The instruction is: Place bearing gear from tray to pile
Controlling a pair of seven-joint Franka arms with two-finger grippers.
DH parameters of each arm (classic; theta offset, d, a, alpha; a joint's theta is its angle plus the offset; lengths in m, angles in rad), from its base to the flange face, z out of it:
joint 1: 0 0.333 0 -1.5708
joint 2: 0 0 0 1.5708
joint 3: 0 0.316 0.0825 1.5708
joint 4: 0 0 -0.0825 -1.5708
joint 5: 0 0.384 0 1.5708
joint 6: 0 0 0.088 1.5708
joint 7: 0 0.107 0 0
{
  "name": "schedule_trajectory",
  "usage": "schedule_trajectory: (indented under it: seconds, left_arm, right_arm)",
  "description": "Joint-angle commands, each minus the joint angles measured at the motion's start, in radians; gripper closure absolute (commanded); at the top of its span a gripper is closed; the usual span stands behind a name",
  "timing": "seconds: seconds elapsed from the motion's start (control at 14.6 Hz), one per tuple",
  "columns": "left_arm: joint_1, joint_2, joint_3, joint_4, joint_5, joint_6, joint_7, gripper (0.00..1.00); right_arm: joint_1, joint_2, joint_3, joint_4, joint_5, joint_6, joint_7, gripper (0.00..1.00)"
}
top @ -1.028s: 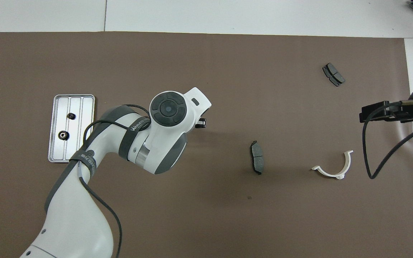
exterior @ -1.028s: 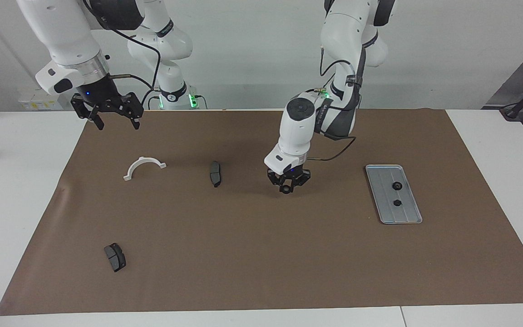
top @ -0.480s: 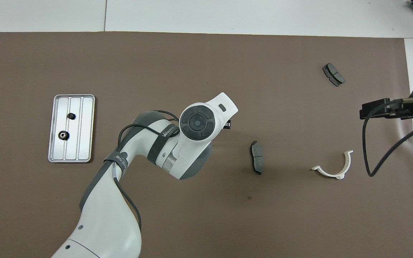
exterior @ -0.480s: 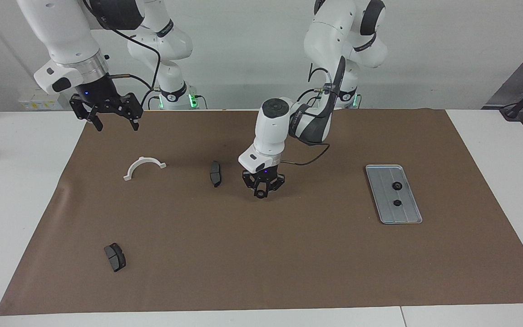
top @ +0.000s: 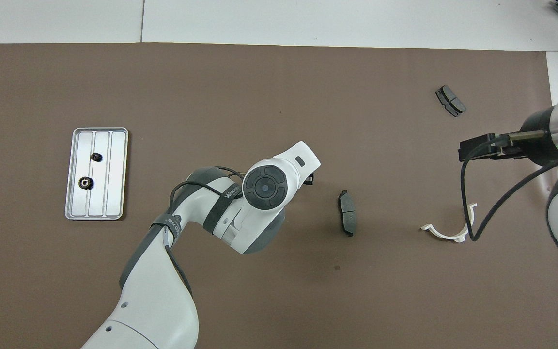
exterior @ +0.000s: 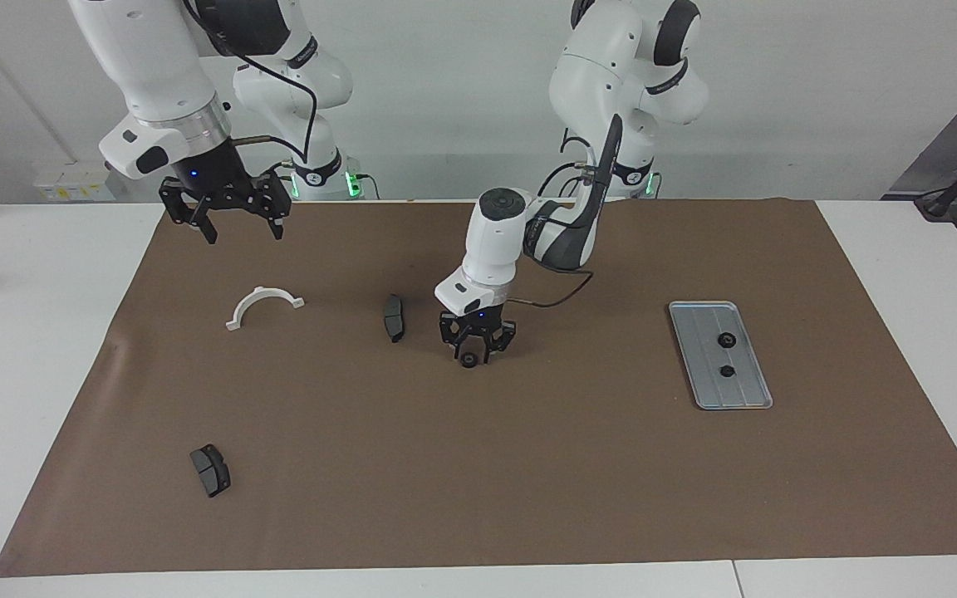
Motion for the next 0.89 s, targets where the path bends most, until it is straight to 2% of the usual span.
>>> schedule_trajectory:
  seconds: [0.0, 0.14, 0.27, 0.48, 0.69, 0.82]
  left_arm:
    - [0.005, -0.022, 0.011, 0.022, -0.009, -0.027, -0.008, 0.00]
    - [0.014, -0.057, 0.022, 0.013, -0.008, -0.070, -0.008, 0.00]
    - [0.075, -0.121, 0.020, 0.001, -0.002, -0.157, 0.013, 0.00]
    - [0.155, -0.224, 0.020, -0.039, -0.002, -0.280, 0.104, 0.00]
    - [0.243, -0.297, 0.025, -0.072, 0.003, -0.400, 0.121, 0.00]
    - [0.313, -0.356, 0.025, -0.126, 0.003, -0.428, 0.217, 0.00]
  right_arm:
    - [-0.012, 0.103, 0.041, 0.113, 0.012, -0.028, 0.041, 0.10]
    - [-0.003, 0.134, 0.047, 0.137, 0.012, -0.030, 0.065, 0.13]
    - [0.008, 0.172, 0.094, 0.137, 0.001, -0.018, 0.132, 0.18]
    - [0.026, 0.246, 0.153, 0.144, 0.001, 0.048, 0.241, 0.20]
    - [0.117, 0.298, 0.157, 0.144, -0.010, 0.134, 0.350, 0.24]
    - [0.166, 0.330, 0.157, 0.143, -0.031, 0.204, 0.445, 0.25]
